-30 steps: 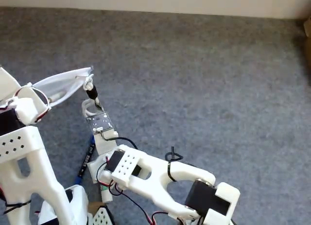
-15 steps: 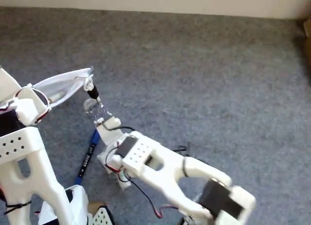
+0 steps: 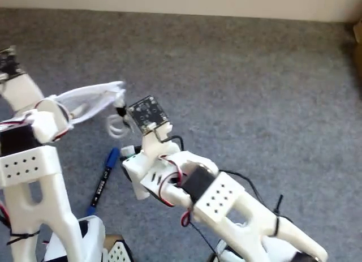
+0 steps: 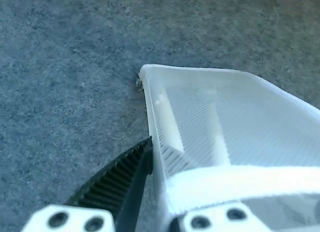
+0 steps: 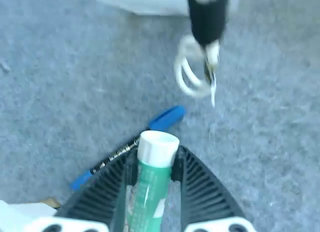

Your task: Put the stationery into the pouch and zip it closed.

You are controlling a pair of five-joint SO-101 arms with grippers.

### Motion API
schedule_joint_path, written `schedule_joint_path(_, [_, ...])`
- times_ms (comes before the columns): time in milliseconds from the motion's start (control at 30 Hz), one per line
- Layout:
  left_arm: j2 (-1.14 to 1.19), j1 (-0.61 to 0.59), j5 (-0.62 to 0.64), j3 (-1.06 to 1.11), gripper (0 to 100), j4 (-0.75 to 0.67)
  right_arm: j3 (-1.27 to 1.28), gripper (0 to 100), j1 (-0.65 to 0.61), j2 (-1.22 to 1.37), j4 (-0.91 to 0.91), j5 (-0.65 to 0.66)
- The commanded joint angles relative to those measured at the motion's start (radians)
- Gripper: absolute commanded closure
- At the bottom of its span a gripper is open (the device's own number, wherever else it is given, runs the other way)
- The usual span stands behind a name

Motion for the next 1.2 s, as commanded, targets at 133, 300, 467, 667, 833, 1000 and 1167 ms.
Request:
schedule_joint_path(133, [-0.042,0.145,-0.043,-0.035,99,-0.012,0.059,99.5,0.048,-0.163,-0.111,0.008])
schedule_joint_path(300, [-0.042,0.176,-0.041,-0.054,99,0.012,0.282,99.5,0.077,-0.3,-0.437,0.015])
schedule_joint_path(467, [-0.039,0.176,-0.041,-0.051,99,0.012,0.437,99.5,0.079,-0.46,-0.622,0.015])
schedule_joint_path(667, [-0.041,0.176,-0.044,-0.022,99,0.006,0.475,99.5,0.074,-0.582,-0.693,0.015])
schedule_joint_path(833, [-0.041,0.171,-0.046,-0.021,99,0.011,0.473,99.5,0.074,-0.607,-0.713,0.015])
schedule_joint_path(1000, [-0.041,0.17,-0.048,-0.021,99,0.011,0.475,99.5,0.081,-0.604,-0.885,0.015])
schedule_joint_path(1167, [-0.041,0.17,-0.048,-0.021,99,0.012,0.466,99.5,0.077,-0.602,-1.026,0.026])
